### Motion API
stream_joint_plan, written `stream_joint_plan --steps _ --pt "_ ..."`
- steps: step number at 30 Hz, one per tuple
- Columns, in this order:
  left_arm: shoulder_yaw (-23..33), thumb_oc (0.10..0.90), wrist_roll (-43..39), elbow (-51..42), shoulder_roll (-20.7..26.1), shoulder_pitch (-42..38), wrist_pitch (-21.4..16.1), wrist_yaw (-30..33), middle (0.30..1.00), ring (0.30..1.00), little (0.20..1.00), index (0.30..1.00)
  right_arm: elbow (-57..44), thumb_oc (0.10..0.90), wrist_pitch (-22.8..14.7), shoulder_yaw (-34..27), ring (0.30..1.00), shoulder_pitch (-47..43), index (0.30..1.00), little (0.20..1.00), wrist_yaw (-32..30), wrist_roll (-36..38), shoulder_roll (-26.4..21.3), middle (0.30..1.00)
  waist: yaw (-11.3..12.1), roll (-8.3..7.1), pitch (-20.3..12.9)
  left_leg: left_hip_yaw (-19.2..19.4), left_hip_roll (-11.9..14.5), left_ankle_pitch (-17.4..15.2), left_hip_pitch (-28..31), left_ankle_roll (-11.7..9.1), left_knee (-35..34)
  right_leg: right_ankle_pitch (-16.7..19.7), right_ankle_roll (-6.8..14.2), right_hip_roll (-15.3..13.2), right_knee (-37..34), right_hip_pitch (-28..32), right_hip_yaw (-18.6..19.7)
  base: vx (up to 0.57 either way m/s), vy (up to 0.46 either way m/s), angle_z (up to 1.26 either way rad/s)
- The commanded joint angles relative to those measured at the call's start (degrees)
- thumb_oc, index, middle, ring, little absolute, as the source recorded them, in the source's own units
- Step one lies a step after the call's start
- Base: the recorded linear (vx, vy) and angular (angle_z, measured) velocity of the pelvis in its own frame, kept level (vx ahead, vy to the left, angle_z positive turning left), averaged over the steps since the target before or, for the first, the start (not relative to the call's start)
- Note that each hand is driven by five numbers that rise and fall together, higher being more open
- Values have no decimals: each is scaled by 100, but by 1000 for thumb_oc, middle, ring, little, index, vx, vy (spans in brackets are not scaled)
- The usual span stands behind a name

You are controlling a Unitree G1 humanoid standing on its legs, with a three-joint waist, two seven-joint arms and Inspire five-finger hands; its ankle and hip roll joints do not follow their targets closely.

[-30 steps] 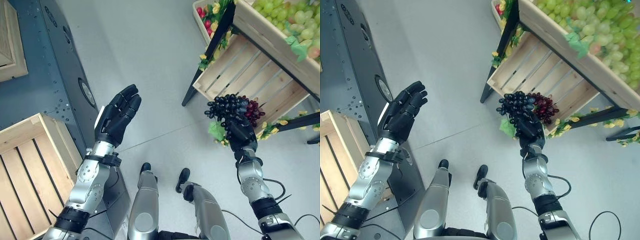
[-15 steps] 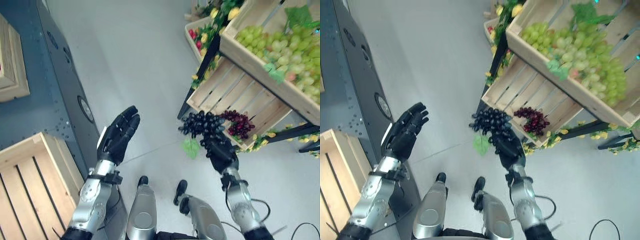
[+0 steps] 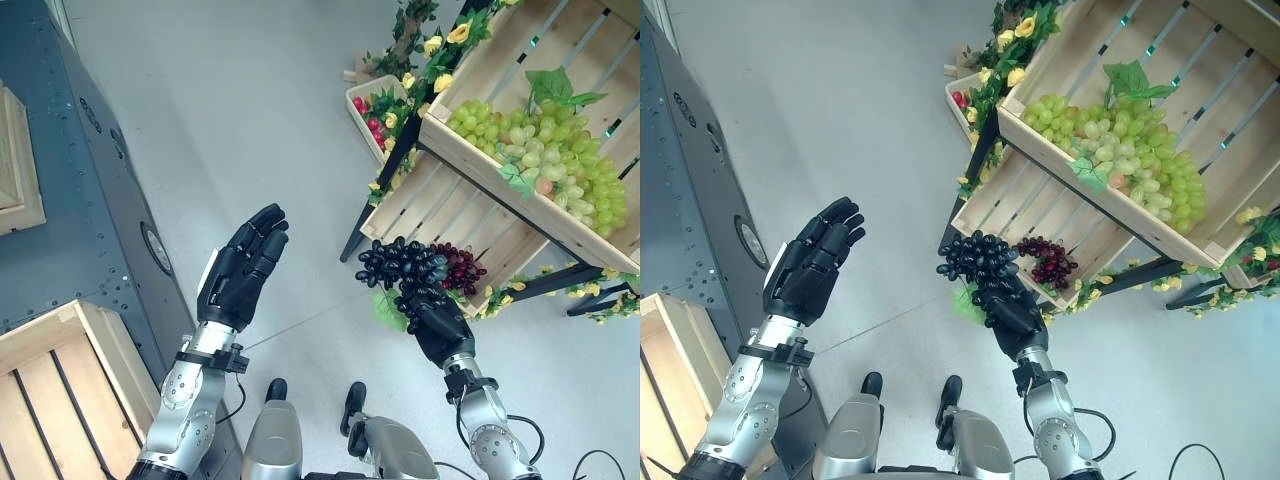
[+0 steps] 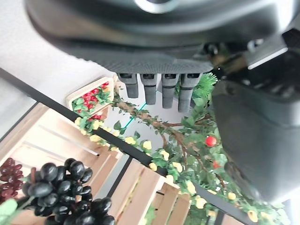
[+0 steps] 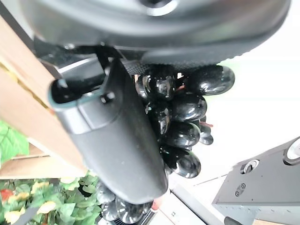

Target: Pick up the fruits from the basket on one side to the basket on the other side

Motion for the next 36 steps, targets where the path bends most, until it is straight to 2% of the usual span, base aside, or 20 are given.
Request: stream_joint_plan --steps 1,3,5,7,9,11,13,14,16,20,21,24,25,26,27,28,31,36 --pt "-101 800 519 -767 -25 -32 -723 75 900 900 900 900 -466 400 -329 -252 300 -353 300 300 795 318 71 300 -82 296 -655 -136 -214 597 102 320 -1029 534 476 -366 1136 -209 132 -54 185 3" --pt "-110 800 534 -753 -61 -69 -700 122 900 900 900 900 -467 400 -324 -207 300 -377 300 300 776 260 91 300 -93 332 -688 -149 -223 588 161 333 -1056 560 451 -385 1186 -261 180 9 115 -1" --pt "-143 800 546 -724 -118 -121 -718 162 900 900 900 900 -498 400 -266 -199 300 -359 300 300 785 197 101 300 -143 356 -745 -213 -267 605 196 336 -1083 548 398 -335 949 -196 283 90 14 9" --pt "-268 800 608 -680 -258 -311 -656 234 900 900 900 900 -603 400 -286 -183 300 -323 300 300 707 74 141 300 -244 342 -836 -397 -385 519 172 320 -982 702 322 -404 77 -84 631 193 -105 22" --pt "-303 800 662 -623 -326 -395 -635 266 900 900 900 900 -649 400 -242 -189 300 -357 300 300 673 -32 168 300 -296 327 -856 -434 -425 413 189 313 -930 910 339 -465 -360 -134 853 174 -159 51" --pt "-286 800 676 -475 -384 -489 -683 284 900 900 900 900 -732 400 -41 -219 300 -433 300 300 672 -162 151 300 -410 318 -860 -456 -434 199 207 294 -752 1071 366 -433 -760 -299 1254 207 -273 65" --pt "-251 800 644 -430 -380 -516 -717 261 900 900 900 900 -754 400 4 -232 300 -455 300 300 670 -215 118 300 -449 316 -854 -478 -420 141 191 294 -673 1052 361 -378 -773 -340 1382 132 -255 60" --pt "-194 800 547 -432 -312 -531 -717 254 900 900 900 900 -758 400 7 -231 300 -463 300 300 709 -345 113 300 -510 287 -816 -502 -363 66 96 308 -438 789 344 -197 -389 -468 1513 130 -294 80" --pt "-181 800 457 -398 -302 -493 -739 205 900 900 900 900 -784 400 46 -230 300 -420 300 300 744 -266 12 300 -524 253 -826 -593 -294 86 -90 241 -197 577 297 -118 -221 -418 1404 143 -416 71" --pt "-227 800 439 -479 -378 -431 -828 301 900 900 900 900 -962 400 197 -215 300 -295 300 300 737 -420 -262 300 -613 254 -890 -581 -24 257 61 93 -441 508 78 -43 -400 -234 1209 146 -294 48" --pt "-259 800 366 -464 -416 -451 -854 311 900 900 900 900 -975 400 217 -246 300 -321 300 300 643 -381 -399 300 -635 249 -941 -472 120 297 130 -17 -521 488 -34 -38 -597 -138 1080 95 -184 29" --pt "-264 800 241 -446 -465 -487 -765 275 900 900 900 900 -896 400 203 -351 300 -302 300 300 582 -280 -579 300 -655 251 -936 -297 208 345 -125 -164 -227 456 -169 -9 -742 -33 914 94 -198 49" --pt "-308 800 209 -378 -549 -504 -764 41 900 900 900 900 -822 400 -23 -353 300 -283 300 300 531 -287 -635 300 -659 300 -835 -78 281 483 -331 -240 -177 415 -240 -4 -807 28 709 10 -72 27" --pt "-318 800 224 -368 -564 -509 -760 10 900 900 900 900 -808 400 -60 -350 300 -285 300 300 534 -283 -643 300 -667 312 -823 -48 297 507 -350 -251 -190 404 -250 -3 -809 28 681 -59 9 56" --pt "-454 800 206 -272 -578 -617 -903 -136 900 900 900 900 -731 400 -345 -307 300 -360 300 300 490 -323 -655 300 -730 487 -714 202 489 987 -362 -364 -858 337 -283 54 -781 -38 506 -96 106 75" --pt "-534 800 162 -251 -581 -748 -887 -213 900 900 900 900 -677 400 -513 -326 300 -443 300 300 442 -327 -688 300 -787 561 -648 410 567 1113 -353 -372 -1096 311 -285 38 -778 -102 414 -113 157 94" --pt "-761 800 212 -262 -427 -1075 -924 -22 900 900 900 900 -314 400 -844 -346 300 -813 300 300 332 -383 -755 300 -796 687 -468 226 447 1222 -362 -312 -1526 344 -180 -42 -634 -394 390 -87 147 46" --pt "-727 800 233 -440 -231 -1281 -788 -52 900 900 900 900 129 400 -1112 -509 300 -1135 300 300 475 -53 -805 300 -714 661 -162 192 364 1017 -681 -285 -1093 374 -91 -149 -262 -756 372 -46 5 5"
